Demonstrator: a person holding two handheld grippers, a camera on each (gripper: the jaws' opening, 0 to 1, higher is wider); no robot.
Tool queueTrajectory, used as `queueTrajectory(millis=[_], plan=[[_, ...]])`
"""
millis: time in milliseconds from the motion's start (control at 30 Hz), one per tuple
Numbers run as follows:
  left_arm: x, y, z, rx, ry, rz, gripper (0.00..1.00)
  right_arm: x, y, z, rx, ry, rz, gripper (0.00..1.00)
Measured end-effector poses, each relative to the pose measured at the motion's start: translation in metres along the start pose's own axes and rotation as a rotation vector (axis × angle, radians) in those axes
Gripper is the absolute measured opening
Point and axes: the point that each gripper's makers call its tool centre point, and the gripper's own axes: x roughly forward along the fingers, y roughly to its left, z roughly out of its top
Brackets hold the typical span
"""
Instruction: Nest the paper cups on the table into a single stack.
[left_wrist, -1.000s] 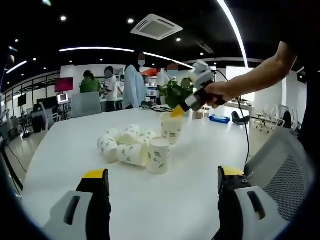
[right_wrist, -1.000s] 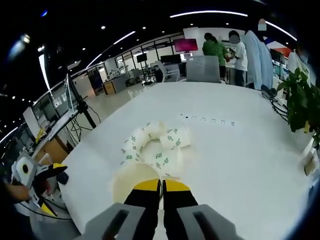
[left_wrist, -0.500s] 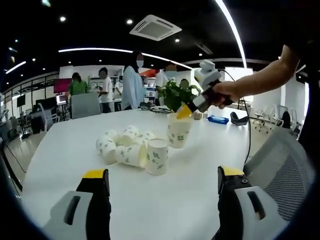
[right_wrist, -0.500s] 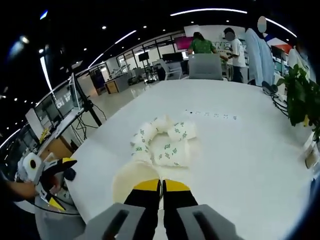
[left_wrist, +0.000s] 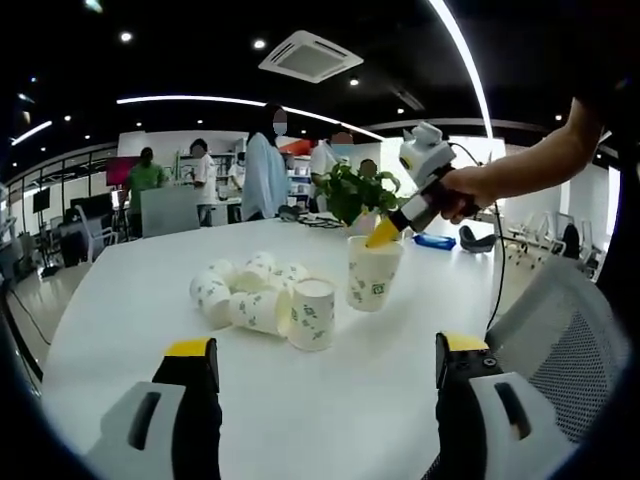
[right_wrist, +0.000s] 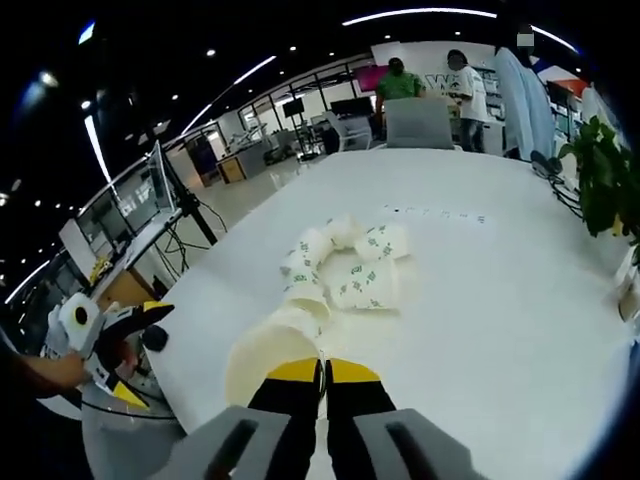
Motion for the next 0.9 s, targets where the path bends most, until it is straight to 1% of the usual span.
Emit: queueTrajectory(millis=[133,200,333,467,633,867,900], plan=[[0.000,-0.001,0.000,0.001,-0.001,-0.001,0.89,0.001,0.010,-0.006,0.000,0.009,0.014,0.00],[0.000,-0.001,0.001,0.002,-0.002,0.001,0.89,0.005,0.012,-0.010,0.003,0.016,0.024,0.00],[-0.001,0.000,0.001,-0.001,-0.004,0.001,0.89,0.011,0.023,-0.017,0.001,0.029,0.042,0.00],[-0.001,0.000,0.000,0.001,-0.004,0.001,0.89,0.014,0.033,-0.021,0.001,0.034,0.056,0.00],[-0.002,0.001,-0.001,0.000,-0.003,0.001,0.89,0.020,0.038,-0.024,0.001,0.044,0.069,0.00],[-0.001,-0.003,-0.003,0.010,0.014,-0.009,0.89,0.025,0.053,-0.032,0.008,0.053,0.079,0.00],[-0.001,-0.003,-0.004,0.015,0.018,-0.012,0.89,0.028,0.054,-0.032,0.006,0.054,0.080,0.00]])
